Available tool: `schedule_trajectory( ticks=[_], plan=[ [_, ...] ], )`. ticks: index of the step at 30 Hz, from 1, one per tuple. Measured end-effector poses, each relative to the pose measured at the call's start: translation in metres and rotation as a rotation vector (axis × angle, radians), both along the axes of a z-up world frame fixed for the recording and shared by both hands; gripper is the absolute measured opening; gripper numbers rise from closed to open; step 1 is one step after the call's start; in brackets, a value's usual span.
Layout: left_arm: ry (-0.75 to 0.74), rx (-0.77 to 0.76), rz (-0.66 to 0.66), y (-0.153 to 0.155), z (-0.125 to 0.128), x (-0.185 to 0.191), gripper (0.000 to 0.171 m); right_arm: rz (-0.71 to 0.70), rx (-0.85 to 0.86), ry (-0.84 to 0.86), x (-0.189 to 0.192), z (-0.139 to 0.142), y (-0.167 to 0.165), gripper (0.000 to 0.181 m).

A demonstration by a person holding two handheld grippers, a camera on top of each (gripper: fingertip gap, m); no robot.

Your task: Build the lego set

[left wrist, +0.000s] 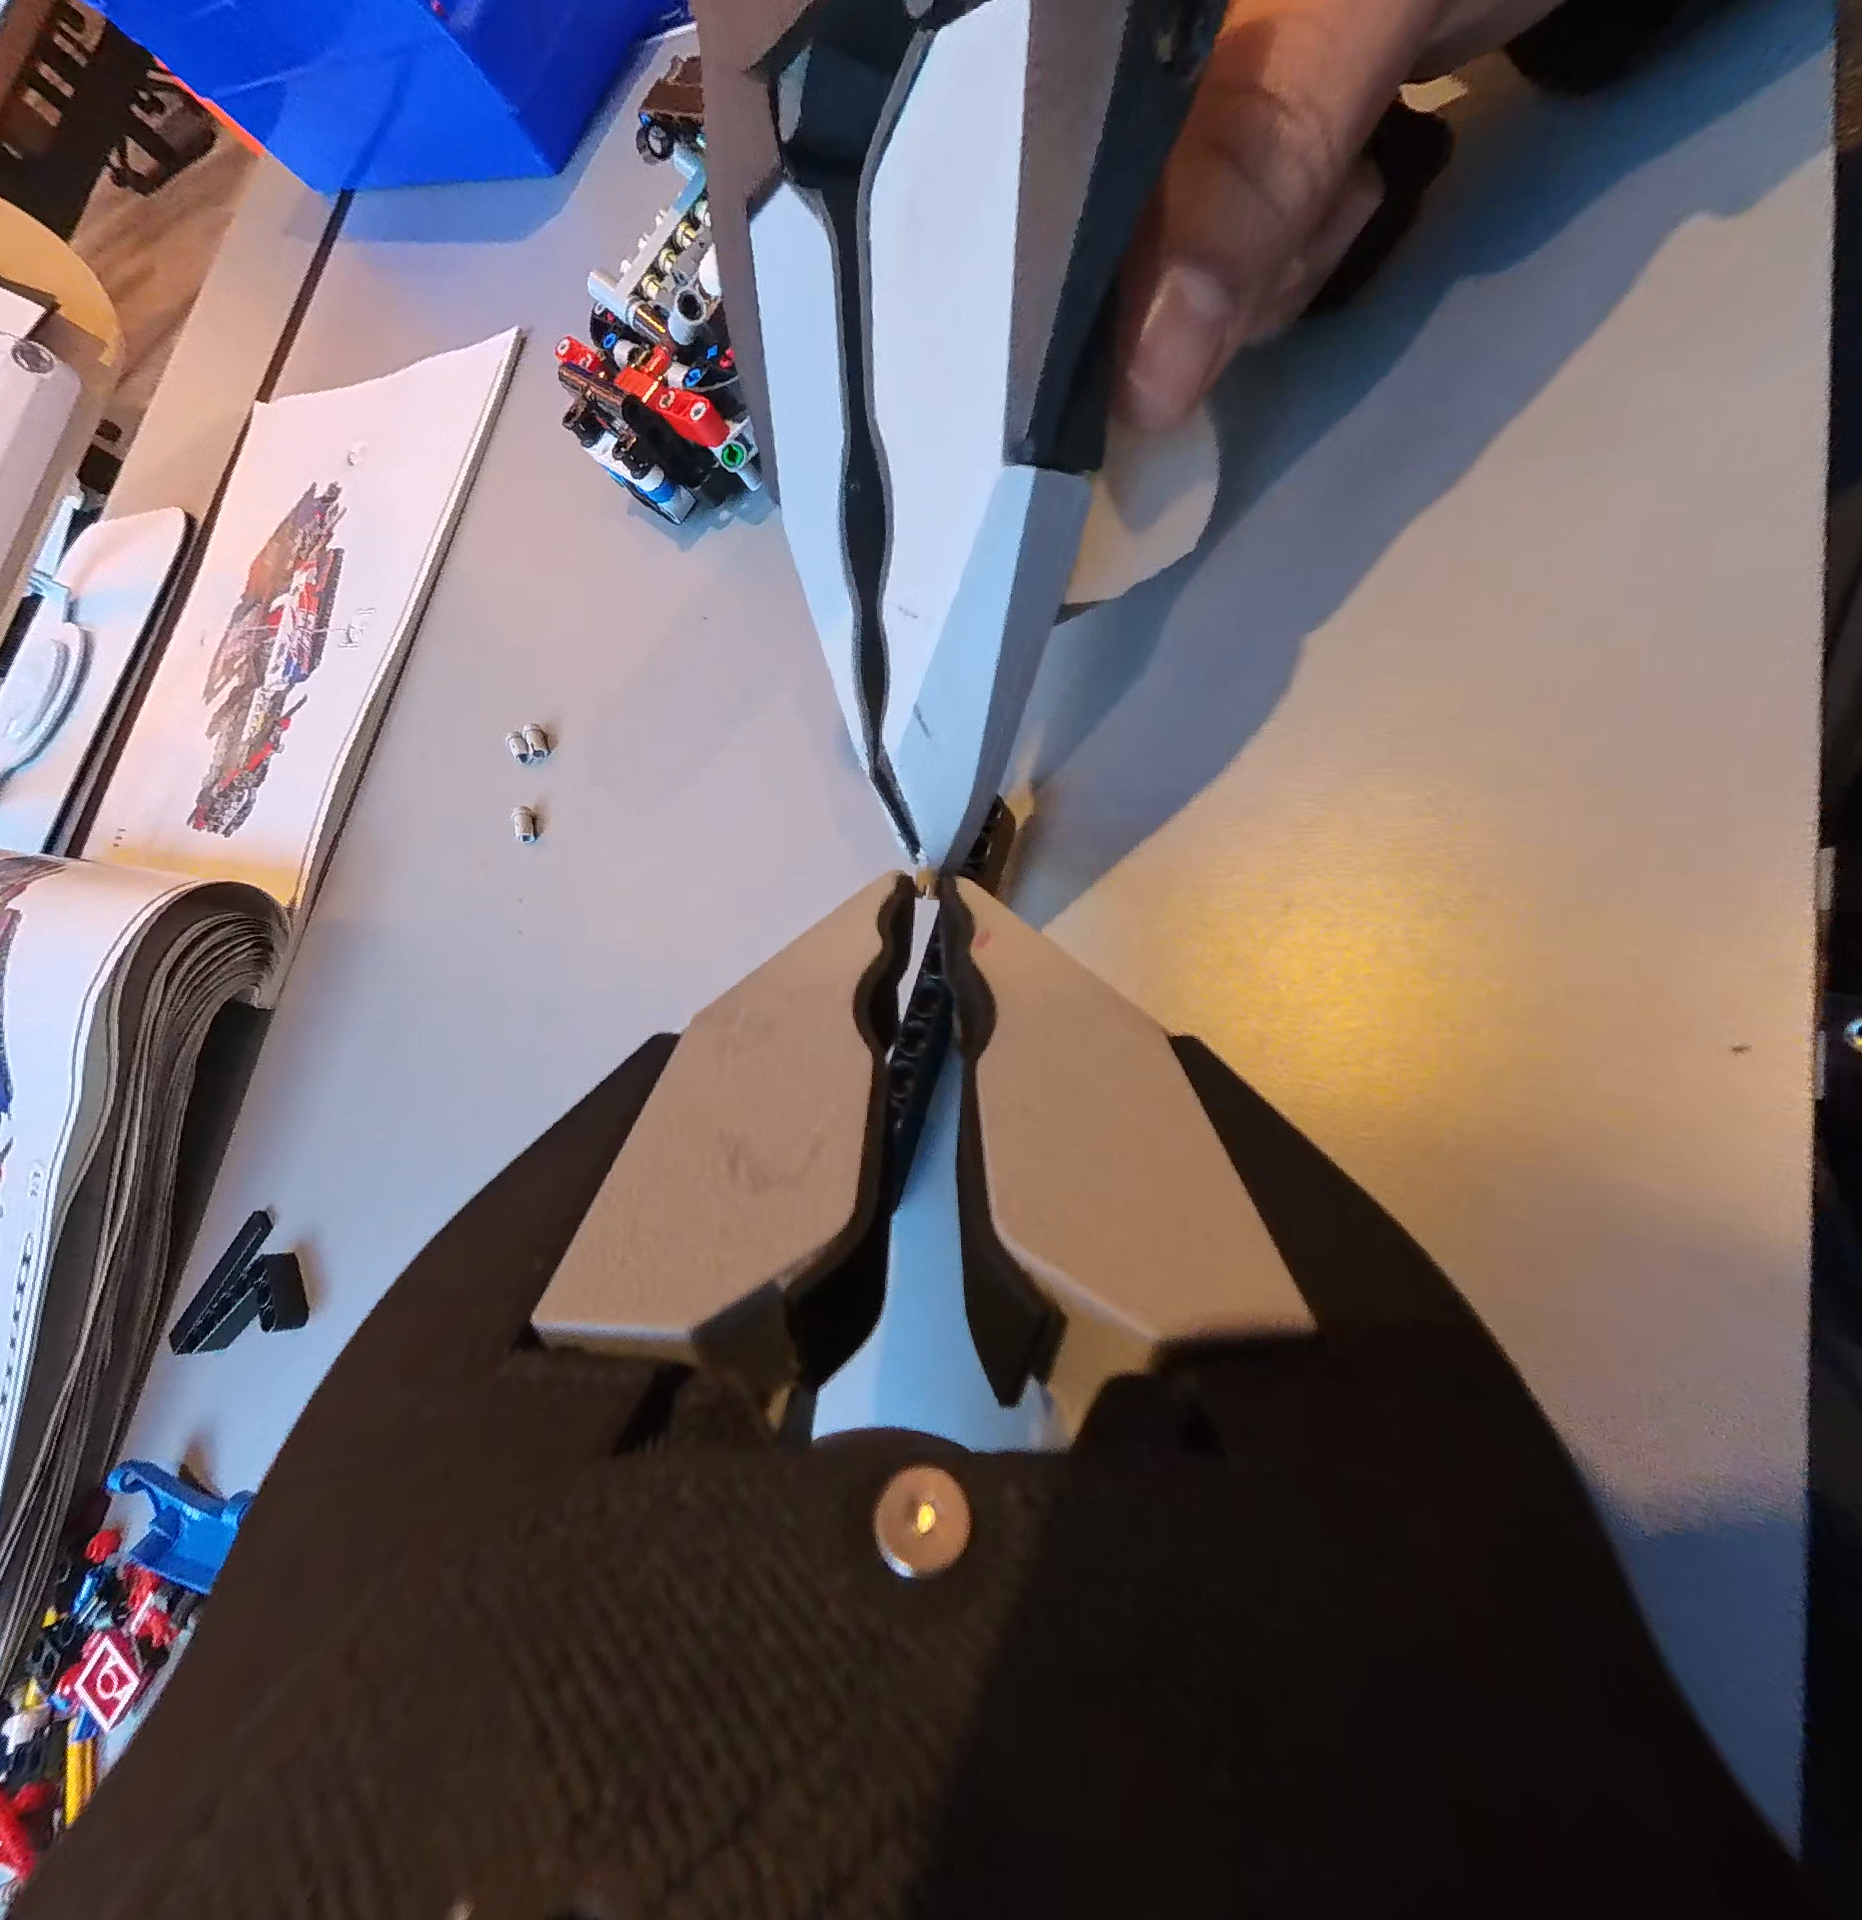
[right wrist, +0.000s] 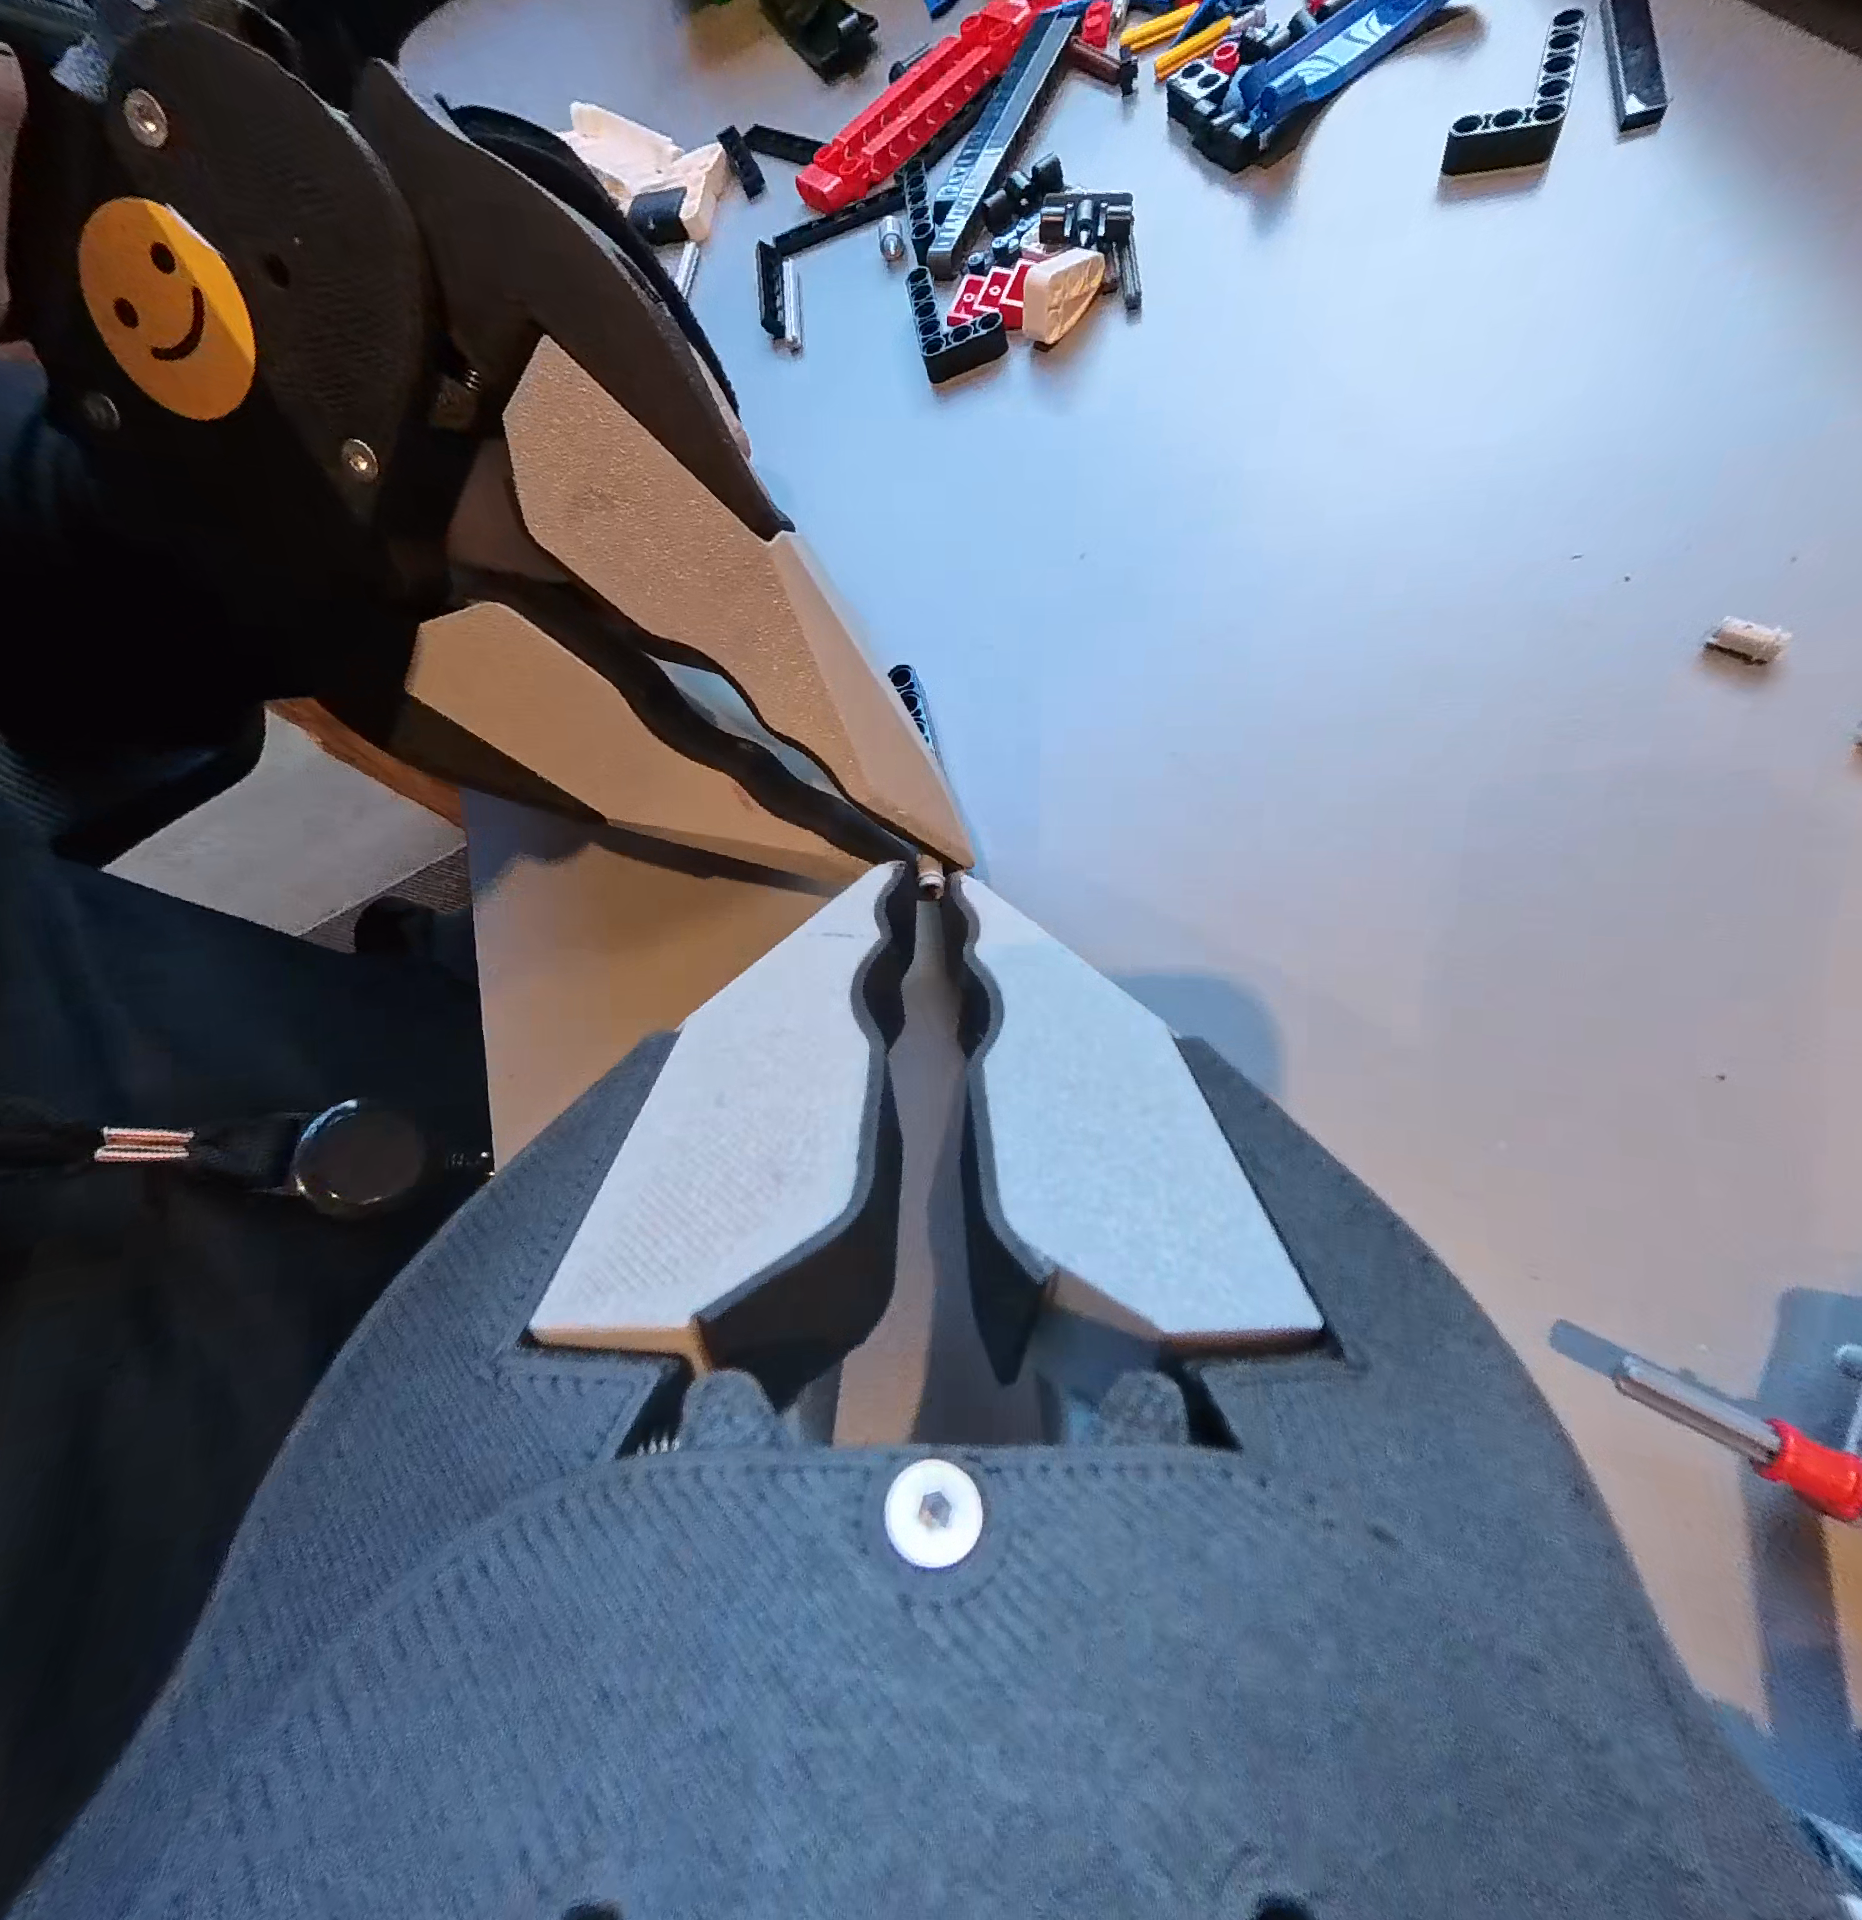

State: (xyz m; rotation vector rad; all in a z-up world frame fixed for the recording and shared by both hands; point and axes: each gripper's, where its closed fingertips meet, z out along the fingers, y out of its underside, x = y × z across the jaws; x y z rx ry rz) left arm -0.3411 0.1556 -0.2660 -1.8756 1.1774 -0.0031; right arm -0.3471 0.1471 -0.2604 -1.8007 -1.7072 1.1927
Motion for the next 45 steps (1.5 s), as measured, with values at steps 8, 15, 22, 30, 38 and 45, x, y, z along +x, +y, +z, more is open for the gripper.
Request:
schedule_trajectory(
  ticks=[8, 15, 22, 30, 38, 45],
  plan=[
    [0.005, 0.012, 0.007, 0.001, 0.001, -0.001, 0.001, -0.016, -0.021, -0.001, -0.001, 0.0, 0.001, 0.005],
    [0.005, 0.034, 0.014, 0.002, 0.004, -0.002, 0.001, -0.022, -0.013, -0.001, -0.001, 0.001, 0.003, 0.005],
    [0.007, 0.11, 0.056, 0.008, 0.01, -0.012, 0.002, -0.054, 0.01, 0.014, 0.001, 0.004, 0.01, 0.006],
    [0.003, 0.17, 0.065, 0.011, 0.015, -0.011, 0.002, -0.057, -0.022, 0.06, -0.002, 0.009, 0.01, 0.007],
    [0.017, 0.187, 0.062, 0.012, 0.016, -0.009, 0.001, -0.038, -0.065, 0.091, -0.008, 0.014, 0.008, 0.005],
    [0.018, 0.19, 0.065, 0.012, 0.016, -0.01, 0.001, -0.044, -0.058, 0.114, -0.012, 0.016, 0.011, 0.004]
  ],
)
